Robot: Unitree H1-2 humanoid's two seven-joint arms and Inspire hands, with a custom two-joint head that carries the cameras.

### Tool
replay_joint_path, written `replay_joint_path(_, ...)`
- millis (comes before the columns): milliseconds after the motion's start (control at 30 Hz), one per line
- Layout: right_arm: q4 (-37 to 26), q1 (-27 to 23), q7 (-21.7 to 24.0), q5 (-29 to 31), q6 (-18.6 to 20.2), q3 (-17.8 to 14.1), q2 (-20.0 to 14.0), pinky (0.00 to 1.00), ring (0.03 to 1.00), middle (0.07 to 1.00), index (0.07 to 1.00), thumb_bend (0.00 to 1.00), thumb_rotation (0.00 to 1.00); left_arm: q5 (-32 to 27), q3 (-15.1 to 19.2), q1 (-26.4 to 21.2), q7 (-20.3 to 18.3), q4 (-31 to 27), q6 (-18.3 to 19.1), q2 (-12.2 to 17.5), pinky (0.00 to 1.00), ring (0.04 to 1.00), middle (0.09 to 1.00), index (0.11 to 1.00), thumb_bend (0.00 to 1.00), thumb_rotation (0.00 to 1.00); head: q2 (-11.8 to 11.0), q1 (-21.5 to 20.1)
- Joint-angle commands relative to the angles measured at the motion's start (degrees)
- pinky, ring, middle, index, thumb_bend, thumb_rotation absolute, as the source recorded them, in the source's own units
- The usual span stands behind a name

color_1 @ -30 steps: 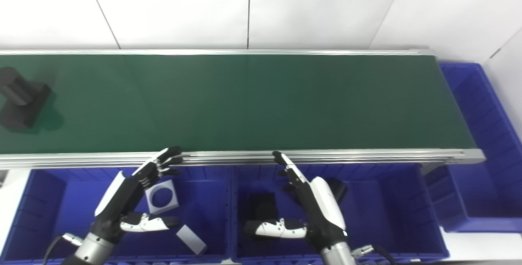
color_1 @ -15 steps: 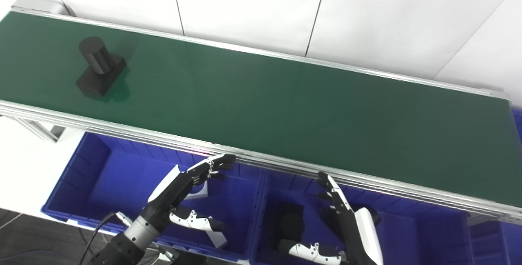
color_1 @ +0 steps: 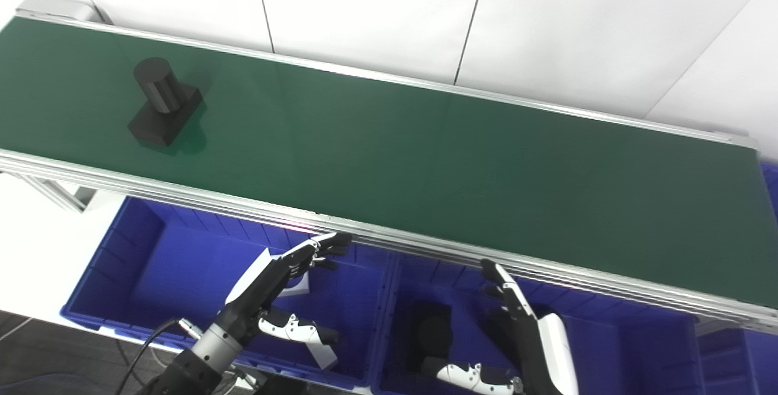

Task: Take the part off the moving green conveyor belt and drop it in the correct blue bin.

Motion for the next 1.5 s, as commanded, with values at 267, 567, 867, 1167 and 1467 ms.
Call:
replay_joint_path(267, -4.0, -2.7, -1.3, -0.3, -3.1, -0.7, 0.7, 0.60, 0.754, 0.820, 0.863, 0.99, 0.26, -0.4, -3.7, -2.8, 5.0, 1.7, -2.4, 1.7, 0.71, 0.814, 0.859, 0.832, 0.98, 0.34, -2.4, -0.3)
replay_joint_path(567, -5.1, -6.8, -0.3, -1.5, -2.2, -1.2, 0.9, 0.59, 0.760, 0.810, 0.847, 1.00, 0.29, 0.4, -5.8, -4.1, 8.2, 3.4, -2.4, 2.6, 0.70, 0.803, 0.851, 0.826, 0.99, 0.35, -4.0, -0.2)
replay_joint_path(867, -5.9, -11.7, 1.4, -0.9, -1.4, -1.8, 1.2, 0.59, 0.745, 0.797, 0.845, 1.00, 0.30, 0.7, -8.1, -5.5, 11.5, 4.5, -2.4, 3.4, 0.67, 0.782, 0.834, 0.812, 1.00, 0.36, -4.6, -0.2)
replay_joint_path(1167, -7.5, -20.4, 6.7, -2.4, 4.2, -1.3, 2.1, 0.60, 0.769, 0.821, 0.839, 1.00, 0.28, 1.3, -9.9, -7.0, 14.0, 5.9, -2.4, 3.7, 0.68, 0.784, 0.828, 0.808, 1.00, 0.38, -4.9, -0.1)
replay_joint_path(1467, -5.8, -27.8, 8.8, -3.4, 6.2, -1.4, 2.4, 0.63, 0.764, 0.809, 0.834, 0.98, 0.27, 1.4, -11.3, -7.9, 15.2, 6.7, -2.4, 3.7, 0.67, 0.778, 0.823, 0.809, 1.00, 0.37, -4.9, -0.1)
